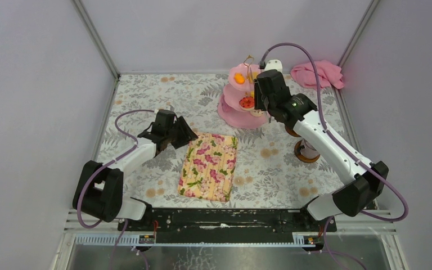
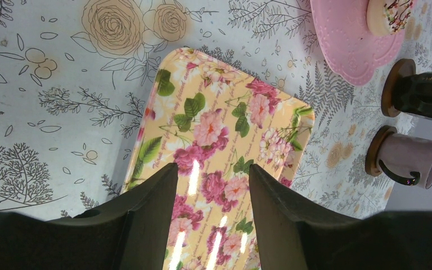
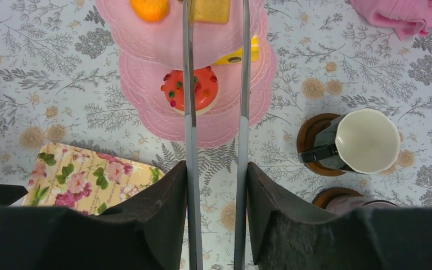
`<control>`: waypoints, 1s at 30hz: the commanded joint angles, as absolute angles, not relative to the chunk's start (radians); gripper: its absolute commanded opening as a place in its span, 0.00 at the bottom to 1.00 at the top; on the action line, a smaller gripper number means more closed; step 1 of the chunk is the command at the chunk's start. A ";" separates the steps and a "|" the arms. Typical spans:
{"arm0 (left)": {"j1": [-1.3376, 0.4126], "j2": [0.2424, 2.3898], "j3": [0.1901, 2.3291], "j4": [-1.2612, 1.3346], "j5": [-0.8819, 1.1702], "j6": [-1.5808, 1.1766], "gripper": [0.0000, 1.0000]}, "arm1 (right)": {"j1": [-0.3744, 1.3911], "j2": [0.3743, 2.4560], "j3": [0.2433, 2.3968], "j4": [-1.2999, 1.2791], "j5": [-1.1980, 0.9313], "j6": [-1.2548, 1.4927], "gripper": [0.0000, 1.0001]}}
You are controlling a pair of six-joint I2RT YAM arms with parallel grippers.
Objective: Serve the afternoon tea
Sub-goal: Place the desert on the desert table, then place the clamp on the tray.
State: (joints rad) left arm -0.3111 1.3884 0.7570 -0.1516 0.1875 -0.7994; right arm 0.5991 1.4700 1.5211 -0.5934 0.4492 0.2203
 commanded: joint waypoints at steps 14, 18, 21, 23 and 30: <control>-0.301 1.388 0.809 -0.172 0.138 -0.783 0.57 | 0.592 1.150 1.342 -0.596 0.395 0.288 0.42; -0.301 1.366 0.776 -0.169 0.150 -0.792 0.57 | 0.593 1.081 1.280 -0.617 0.372 0.327 0.40; -0.301 1.346 0.746 -0.158 0.155 -0.800 0.57 | 0.596 1.044 1.232 -0.628 0.353 0.357 0.39; -0.302 1.339 0.730 -0.152 0.159 -0.804 0.57 | 0.609 1.024 1.196 -0.629 0.344 0.379 0.38; -0.330 1.314 0.686 -0.146 0.146 -0.811 0.57 | 0.797 1.018 1.102 -0.648 0.469 0.480 0.38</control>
